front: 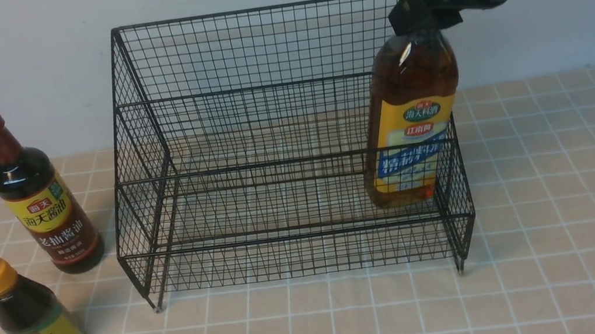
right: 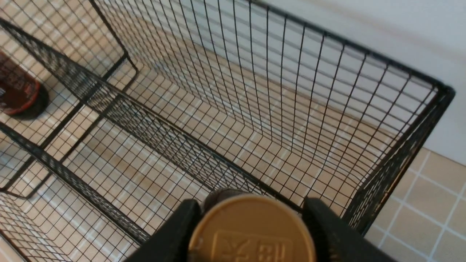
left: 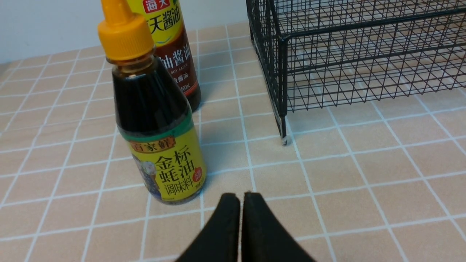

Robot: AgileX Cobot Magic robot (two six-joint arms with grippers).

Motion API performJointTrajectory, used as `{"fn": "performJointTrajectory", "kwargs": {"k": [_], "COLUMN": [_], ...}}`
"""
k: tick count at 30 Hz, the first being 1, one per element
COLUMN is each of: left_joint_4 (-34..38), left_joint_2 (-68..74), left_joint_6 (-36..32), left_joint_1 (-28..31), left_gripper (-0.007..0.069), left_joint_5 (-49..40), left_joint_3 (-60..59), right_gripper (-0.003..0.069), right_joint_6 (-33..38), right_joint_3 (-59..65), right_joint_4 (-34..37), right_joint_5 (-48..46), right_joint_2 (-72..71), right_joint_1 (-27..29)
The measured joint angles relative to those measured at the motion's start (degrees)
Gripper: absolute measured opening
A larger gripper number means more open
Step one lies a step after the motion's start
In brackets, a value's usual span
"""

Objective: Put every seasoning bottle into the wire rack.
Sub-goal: Use the right arm to put the condiment bottle back on the shelf

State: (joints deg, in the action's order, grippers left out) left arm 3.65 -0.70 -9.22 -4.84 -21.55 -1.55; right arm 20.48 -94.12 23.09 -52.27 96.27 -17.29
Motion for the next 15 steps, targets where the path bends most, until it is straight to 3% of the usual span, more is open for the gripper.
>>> {"fn": "performJointTrajectory", "kwargs": {"k": [7,15], "left_joint_4": [0.00,0.00], "left_joint_2": [0.00,0.00], "left_joint_6": [0.00,0.00], "left_joint_1": [0.00,0.00], "left_gripper": [-0.0007,-0.0007], "left_joint_5": [0.00,0.00], "left_joint_3": [0.00,0.00], "right_gripper": [0.0342,0.0505], "right_joint_6": [0.12,-0.14], "right_joint_3": [-0.23,-0.57], "right_joint_4": [0.23,1.05], "right_joint_5": [0.14,3.40], "right_joint_2": [0.24,-4.11], "right_joint_1": [0.00,0.00]}}
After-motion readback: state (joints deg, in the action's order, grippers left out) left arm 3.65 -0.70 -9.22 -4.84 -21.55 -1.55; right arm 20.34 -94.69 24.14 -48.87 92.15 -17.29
